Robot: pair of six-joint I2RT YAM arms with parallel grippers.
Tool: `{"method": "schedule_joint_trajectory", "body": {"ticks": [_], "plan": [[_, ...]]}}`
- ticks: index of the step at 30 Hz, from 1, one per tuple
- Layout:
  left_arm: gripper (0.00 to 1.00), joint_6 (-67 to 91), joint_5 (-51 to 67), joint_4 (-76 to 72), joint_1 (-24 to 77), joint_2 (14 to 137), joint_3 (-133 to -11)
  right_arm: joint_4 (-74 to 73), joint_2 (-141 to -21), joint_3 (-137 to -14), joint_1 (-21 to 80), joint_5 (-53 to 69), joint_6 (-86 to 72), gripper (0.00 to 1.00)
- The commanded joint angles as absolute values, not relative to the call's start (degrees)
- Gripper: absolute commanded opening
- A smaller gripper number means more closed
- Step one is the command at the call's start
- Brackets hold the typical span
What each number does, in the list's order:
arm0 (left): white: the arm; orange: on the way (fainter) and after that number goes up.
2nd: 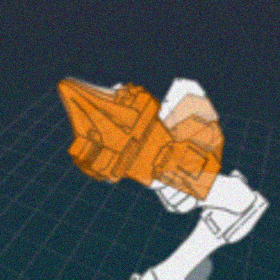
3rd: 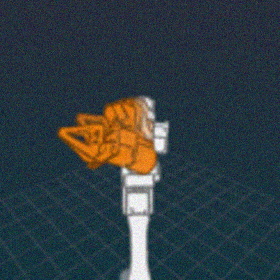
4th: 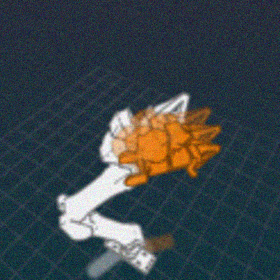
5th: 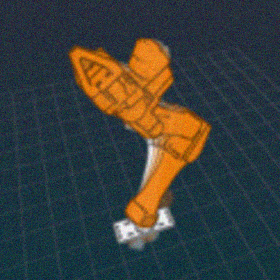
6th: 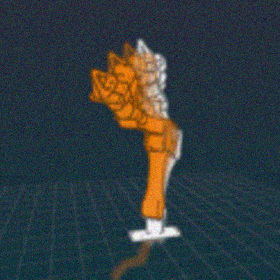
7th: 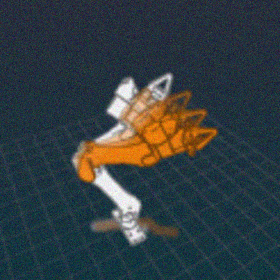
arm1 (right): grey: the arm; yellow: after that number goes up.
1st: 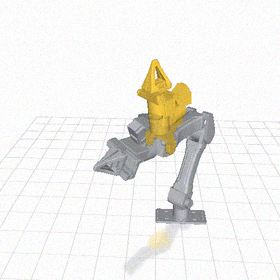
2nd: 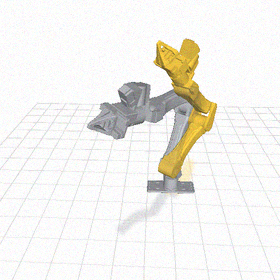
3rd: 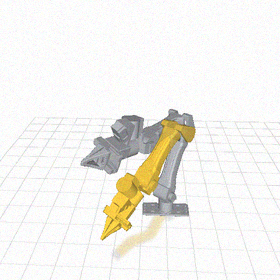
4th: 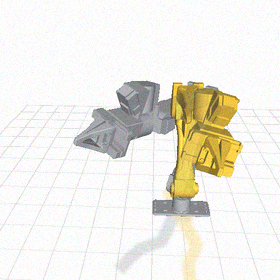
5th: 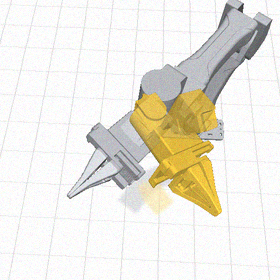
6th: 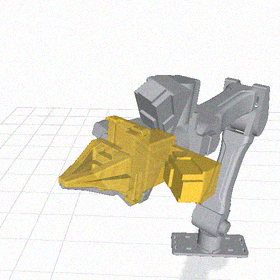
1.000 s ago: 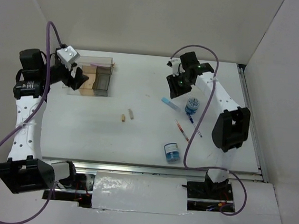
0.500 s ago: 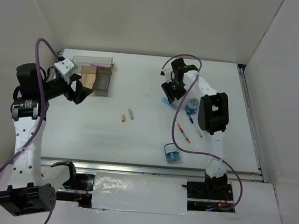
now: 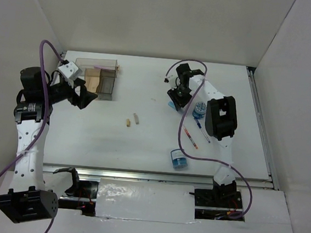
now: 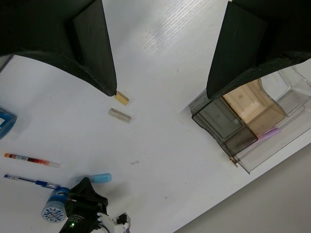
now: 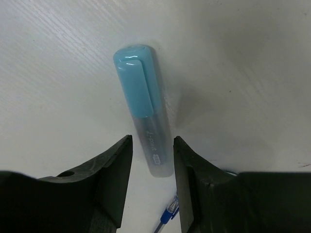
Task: Sort the stationery into containers
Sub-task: Pick up the pen from the center of the board.
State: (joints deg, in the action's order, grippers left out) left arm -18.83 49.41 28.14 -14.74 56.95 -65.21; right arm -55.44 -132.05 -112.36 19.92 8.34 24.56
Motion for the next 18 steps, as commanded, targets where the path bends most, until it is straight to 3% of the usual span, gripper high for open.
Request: {"method": "schedule_joint_trajectory", "body": {"ticks": [1, 8, 14, 18], "plan": [[0.86, -17.8, 50.9, 25.1, -14.3, 57.0, -64.4, -56.7, -132.7, -111.1, 20.6, 8.4, 26.5, 0.46], [0.86, -17.2, 51.7, 23.1, -14.2, 57.4, -63.4, -56.0, -132.6, -107.6, 21.4, 6.7, 27.6, 0.42], [0.85, -18.4, 54.0, 22.5, -14.2, 56.4, -62.0, -56.0, -131.6, -107.0, 22.1, 7.7, 27.5, 0.18], [0.82, -29.1, 58.4, 25.2, -13.4, 53.5, -59.7, -60.8, -126.6, -108.3, 23.6, 14.6, 27.0, 0.03]]}}
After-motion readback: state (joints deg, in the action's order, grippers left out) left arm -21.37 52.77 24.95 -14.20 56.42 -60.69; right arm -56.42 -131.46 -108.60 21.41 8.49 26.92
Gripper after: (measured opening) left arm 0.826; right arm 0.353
